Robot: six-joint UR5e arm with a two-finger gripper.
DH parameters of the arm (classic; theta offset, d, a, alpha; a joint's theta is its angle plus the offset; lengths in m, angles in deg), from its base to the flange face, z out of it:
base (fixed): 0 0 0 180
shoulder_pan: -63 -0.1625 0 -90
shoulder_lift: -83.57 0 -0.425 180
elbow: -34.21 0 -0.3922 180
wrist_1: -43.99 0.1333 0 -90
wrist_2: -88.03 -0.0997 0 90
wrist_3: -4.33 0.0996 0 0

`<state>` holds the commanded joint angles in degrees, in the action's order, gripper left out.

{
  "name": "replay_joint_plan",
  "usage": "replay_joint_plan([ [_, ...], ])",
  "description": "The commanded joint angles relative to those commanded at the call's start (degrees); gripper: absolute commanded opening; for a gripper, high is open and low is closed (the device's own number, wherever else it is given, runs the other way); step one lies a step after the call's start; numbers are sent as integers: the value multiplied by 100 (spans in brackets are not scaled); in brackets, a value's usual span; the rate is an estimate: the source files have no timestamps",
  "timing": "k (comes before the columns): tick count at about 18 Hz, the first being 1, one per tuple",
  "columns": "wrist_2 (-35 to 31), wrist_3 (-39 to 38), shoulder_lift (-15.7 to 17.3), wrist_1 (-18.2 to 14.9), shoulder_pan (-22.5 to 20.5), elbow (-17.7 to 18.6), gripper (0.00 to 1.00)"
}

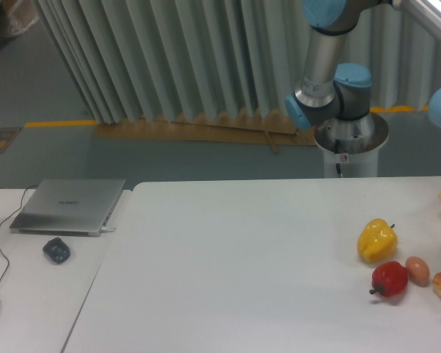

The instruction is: Place the green pepper on the table

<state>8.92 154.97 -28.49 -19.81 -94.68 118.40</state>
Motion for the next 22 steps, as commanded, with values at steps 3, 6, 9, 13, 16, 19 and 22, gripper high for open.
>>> replay_joint_plan([
  [3,62,875,-9,35,-211,-35,100],
  [6,71,1187,0,18,-334,-61,100],
  [9,97,1222,44,35,-501,-96,100],
  [13,-375,1248,132,35,-572,-96,100],
  [16,-782,1248,167,35,-537,-88,100],
  [19,-729,1073,202,44,-537,-122,100],
  [22,-764,1343,150,44,-554,-123,100],
])
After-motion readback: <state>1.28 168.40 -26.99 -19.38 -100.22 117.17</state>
